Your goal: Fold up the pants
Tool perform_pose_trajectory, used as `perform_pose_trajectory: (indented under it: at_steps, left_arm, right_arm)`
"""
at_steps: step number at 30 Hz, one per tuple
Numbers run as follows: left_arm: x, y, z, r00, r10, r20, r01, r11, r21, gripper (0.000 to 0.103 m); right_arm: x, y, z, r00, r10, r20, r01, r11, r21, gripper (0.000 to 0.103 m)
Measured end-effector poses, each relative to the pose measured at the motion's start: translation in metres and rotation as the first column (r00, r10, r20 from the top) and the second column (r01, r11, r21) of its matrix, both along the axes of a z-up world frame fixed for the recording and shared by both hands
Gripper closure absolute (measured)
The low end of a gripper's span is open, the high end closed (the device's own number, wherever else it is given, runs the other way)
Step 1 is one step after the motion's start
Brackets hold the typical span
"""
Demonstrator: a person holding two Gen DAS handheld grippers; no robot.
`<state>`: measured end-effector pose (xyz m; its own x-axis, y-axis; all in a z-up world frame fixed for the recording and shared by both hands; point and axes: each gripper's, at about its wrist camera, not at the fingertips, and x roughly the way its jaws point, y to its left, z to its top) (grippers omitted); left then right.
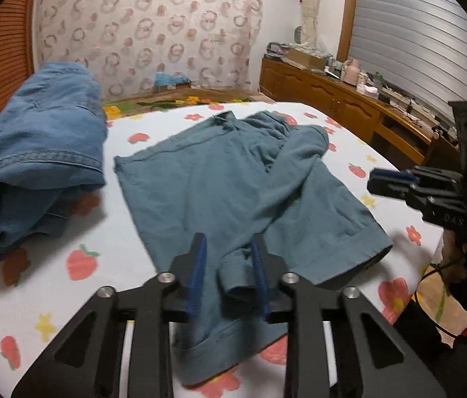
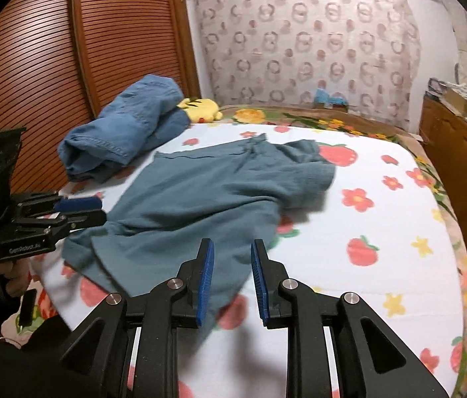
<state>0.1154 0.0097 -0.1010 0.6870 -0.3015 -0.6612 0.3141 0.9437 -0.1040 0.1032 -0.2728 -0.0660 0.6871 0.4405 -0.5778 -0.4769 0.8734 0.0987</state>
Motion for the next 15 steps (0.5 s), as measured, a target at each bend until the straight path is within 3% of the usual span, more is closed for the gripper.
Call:
perform_pose_trajectory:
  at_steps: [6, 7, 9, 11, 12, 15]
  left_arm:
    - [-0.003, -0.008, -0.006, 0.999, -0.018, -0.027, 0.018, 1.000, 0.017, 0.079]
    - [-0.003, -0.009, -0.007, 0.999, -0.013, -0.034, 0.014, 1.000, 0.025, 0.079]
    - [-0.001, -0.010, -0.010, 0.999, -0.006, -0.046, 0.008, 0.999, 0.043, 0.078]
    - [-0.001, -0.012, -0.011, 0.998, -0.010, -0.055, 0.013, 0.999, 0.050, 0.066]
    - [0.000, -0.012, -0.013, 0.998, -0.011, -0.060, 0.014, 0.999, 0.049, 0.053]
    - [0.001, -0.013, -0.016, 0.997, -0.016, -0.075, 0.019, 0.999, 0.048, 0.047]
  right_arm:
    - [0.015, 0.002, 0.007, 0.999, -0.032, 0.002, 0.032, 0.999, -0.019, 0.079]
    - [0.020, 0.001, 0.008, 0.999, -0.034, -0.001, 0.034, 0.999, -0.024, 0.075]
    - [0.032, 0.003, 0.009, 0.999, -0.036, -0.012, 0.036, 0.999, -0.040, 0.057]
    - [0.042, 0.007, 0.009, 0.999, -0.051, -0.004, 0.050, 0.997, -0.054, 0.052]
    - [0.046, 0.010, 0.009, 0.999, -0.047, -0.004, 0.047, 0.997, -0.057, 0.052]
    - [0.060, 0.020, 0.008, 0.999, -0.042, -0.007, 0.042, 0.996, -0.078, 0.052]
